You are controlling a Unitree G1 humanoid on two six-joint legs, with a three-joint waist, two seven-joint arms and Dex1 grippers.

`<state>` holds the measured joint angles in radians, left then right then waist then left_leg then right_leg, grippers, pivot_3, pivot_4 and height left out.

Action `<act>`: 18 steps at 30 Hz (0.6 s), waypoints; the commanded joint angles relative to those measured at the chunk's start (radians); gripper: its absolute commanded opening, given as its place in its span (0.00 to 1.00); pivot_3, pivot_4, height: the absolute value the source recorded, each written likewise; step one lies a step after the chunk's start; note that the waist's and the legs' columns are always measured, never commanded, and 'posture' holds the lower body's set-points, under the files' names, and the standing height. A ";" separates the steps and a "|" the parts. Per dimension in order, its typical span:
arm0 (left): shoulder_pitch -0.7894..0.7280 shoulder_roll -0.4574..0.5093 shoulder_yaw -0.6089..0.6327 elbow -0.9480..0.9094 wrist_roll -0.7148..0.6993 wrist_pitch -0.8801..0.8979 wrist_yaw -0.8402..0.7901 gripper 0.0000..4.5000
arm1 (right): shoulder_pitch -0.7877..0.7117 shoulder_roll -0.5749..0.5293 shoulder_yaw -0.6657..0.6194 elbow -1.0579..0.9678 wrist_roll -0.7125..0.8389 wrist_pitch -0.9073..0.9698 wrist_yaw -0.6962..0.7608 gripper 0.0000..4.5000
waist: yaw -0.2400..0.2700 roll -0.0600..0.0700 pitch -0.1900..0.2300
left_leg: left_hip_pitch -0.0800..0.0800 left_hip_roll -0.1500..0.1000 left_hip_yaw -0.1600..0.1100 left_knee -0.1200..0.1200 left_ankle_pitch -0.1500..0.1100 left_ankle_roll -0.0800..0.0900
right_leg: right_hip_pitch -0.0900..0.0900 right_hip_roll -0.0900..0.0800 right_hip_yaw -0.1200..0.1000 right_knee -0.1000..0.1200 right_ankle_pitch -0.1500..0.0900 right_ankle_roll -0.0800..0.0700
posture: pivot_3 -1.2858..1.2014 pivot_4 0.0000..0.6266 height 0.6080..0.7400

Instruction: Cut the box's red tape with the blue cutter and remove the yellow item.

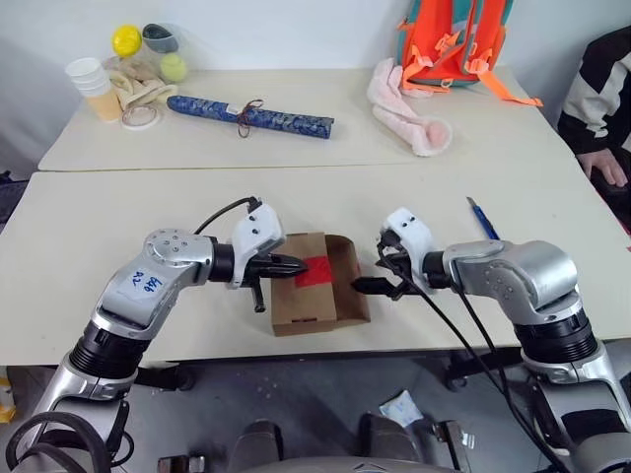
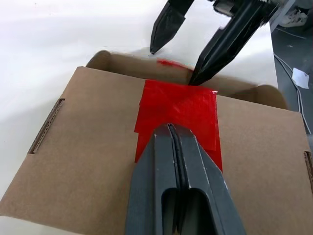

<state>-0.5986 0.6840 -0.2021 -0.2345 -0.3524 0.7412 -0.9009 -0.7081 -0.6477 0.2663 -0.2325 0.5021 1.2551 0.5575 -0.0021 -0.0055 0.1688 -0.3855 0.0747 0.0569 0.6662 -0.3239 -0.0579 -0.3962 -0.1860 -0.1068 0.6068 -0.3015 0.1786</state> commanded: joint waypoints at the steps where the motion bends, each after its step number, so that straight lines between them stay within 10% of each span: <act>1: 0.032 0.019 -0.015 -0.002 0.024 0.020 0.004 0.00 | 0.019 -0.041 0.060 -0.042 -0.082 -0.123 0.028 0.99 | 0.000 0.000 0.000 | 0.000 0.000 0.000 0.000 0.000 0.000 | 0.000 0.000 0.000 0.000 0.000 0.000 | 0.52 0.24 1.00; 11: 0.030 0.005 -0.007 0.001 0.027 0.018 0.026 0.00 | 0.098 -0.048 -0.020 -0.086 -0.087 -0.223 0.090 0.99 | 0.001 0.000 0.000 | 0.000 0.000 0.000 0.000 0.000 0.000 | 0.000 0.000 0.000 0.000 0.000 0.000 | 0.52 0.24 1.00; 18: 0.040 0.016 0.007 -0.010 0.025 0.004 0.026 0.00 | -0.027 -0.110 -0.176 0.118 0.197 0.088 0.354 0.99 | 0.002 0.000 0.000 | 0.000 0.000 0.000 0.001 0.000 0.000 | 0.001 0.000 0.000 -0.001 0.000 0.000 | 0.52 0.24 1.00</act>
<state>-0.5800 0.6842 -0.1878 -0.2472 -0.3523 0.7392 -0.8823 -0.7130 -0.7498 0.1048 -0.1594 0.6324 1.2713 0.8516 -0.0001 -0.0056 0.1688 -0.3853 0.0749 0.0571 0.6668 -0.3240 -0.0577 -0.3955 -0.1859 -0.1068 0.6061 -0.3015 0.1786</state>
